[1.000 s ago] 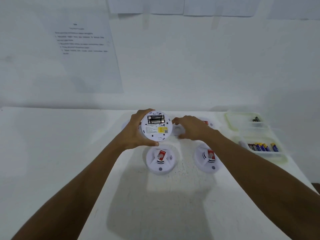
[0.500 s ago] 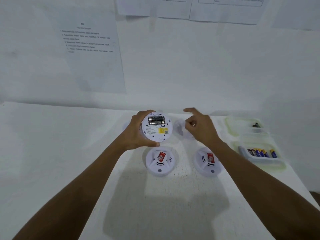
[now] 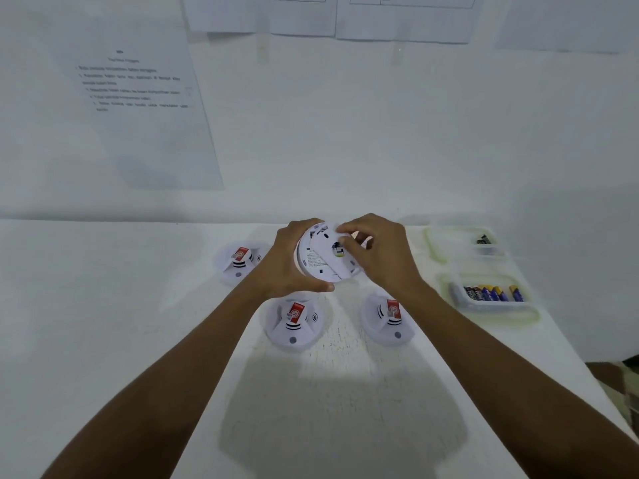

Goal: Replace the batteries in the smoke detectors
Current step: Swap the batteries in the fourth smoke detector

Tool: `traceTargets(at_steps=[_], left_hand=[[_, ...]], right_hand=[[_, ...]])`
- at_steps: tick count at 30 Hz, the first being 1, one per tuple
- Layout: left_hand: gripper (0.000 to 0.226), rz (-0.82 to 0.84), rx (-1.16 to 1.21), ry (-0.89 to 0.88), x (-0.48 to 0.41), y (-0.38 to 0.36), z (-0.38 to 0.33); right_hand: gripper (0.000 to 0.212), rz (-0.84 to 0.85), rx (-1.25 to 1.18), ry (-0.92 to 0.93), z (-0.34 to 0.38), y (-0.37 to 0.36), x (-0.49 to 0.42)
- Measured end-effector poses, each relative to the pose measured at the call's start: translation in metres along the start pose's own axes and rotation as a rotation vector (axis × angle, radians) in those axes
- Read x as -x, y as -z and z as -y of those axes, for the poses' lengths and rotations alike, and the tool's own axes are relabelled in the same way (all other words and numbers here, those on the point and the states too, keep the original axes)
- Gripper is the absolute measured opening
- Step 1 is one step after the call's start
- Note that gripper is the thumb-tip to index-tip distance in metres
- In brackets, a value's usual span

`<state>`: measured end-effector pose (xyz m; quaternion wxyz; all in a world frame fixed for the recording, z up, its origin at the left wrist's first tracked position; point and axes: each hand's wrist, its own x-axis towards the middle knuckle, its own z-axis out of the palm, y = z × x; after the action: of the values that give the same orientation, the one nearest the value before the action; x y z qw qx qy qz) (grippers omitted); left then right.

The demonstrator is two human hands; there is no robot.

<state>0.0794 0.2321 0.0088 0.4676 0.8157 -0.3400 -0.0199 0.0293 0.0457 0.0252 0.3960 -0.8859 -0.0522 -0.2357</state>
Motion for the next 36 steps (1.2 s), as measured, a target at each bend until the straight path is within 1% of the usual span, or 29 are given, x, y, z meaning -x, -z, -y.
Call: traceTargets(at_steps=[1, 4, 6, 11, 13, 14, 17, 22, 26, 28, 32, 36], left_hand=[[0.075, -0.011, 0.006, -0.018, -0.001, -0.002, -0.001], [0.074, -0.027, 0.002, -0.032, -0.003, -0.004, 0.001], [0.073, -0.018, -0.009, -0.024, -0.001, -0.005, 0.003], [0.08, -0.01, -0.049, 0.067, -0.004, -0.004, 0.009], [0.092, -0.012, -0.082, 0.069, -0.002, -0.001, 0.012], [0.094, -0.013, -0.096, 0.064, -0.001, 0.0, 0.012], [0.08, -0.03, -0.094, 0.048, -0.001, -0.004, 0.012], [0.074, -0.061, -0.088, 0.041, -0.001, -0.006, 0.013], [0.089, -0.045, -0.088, 0.036, 0.0, -0.006, 0.016], [0.09, -0.041, -0.06, 0.043, 0.001, -0.004, 0.012], [0.101, -0.079, -0.092, 0.054, 0.0, 0.0, 0.01], [0.101, -0.087, -0.107, 0.028, 0.0, 0.001, 0.009]], right_hand=[[0.018, 0.017, 0.045, 0.006, 0.001, -0.001, 0.002], [0.04, 0.103, 0.209, -0.012, 0.009, -0.005, 0.009], [0.051, 0.122, 0.258, -0.026, 0.013, -0.005, 0.01], [0.064, 0.138, 0.293, -0.032, 0.019, -0.008, 0.008], [0.066, 0.146, 0.302, -0.039, 0.021, -0.008, 0.005], [0.066, 0.142, 0.302, -0.042, 0.021, -0.007, 0.004], [0.066, 0.123, 0.294, -0.044, 0.023, -0.005, 0.0], [0.065, 0.11, 0.286, -0.045, 0.027, -0.006, -0.001], [0.067, 0.112, 0.291, -0.039, 0.028, -0.006, 0.0], [0.066, 0.109, 0.296, -0.048, 0.03, -0.006, 0.0], [0.067, 0.093, 0.27, -0.126, 0.036, -0.006, -0.002], [0.068, 0.084, 0.226, -0.269, 0.034, -0.009, -0.003]])
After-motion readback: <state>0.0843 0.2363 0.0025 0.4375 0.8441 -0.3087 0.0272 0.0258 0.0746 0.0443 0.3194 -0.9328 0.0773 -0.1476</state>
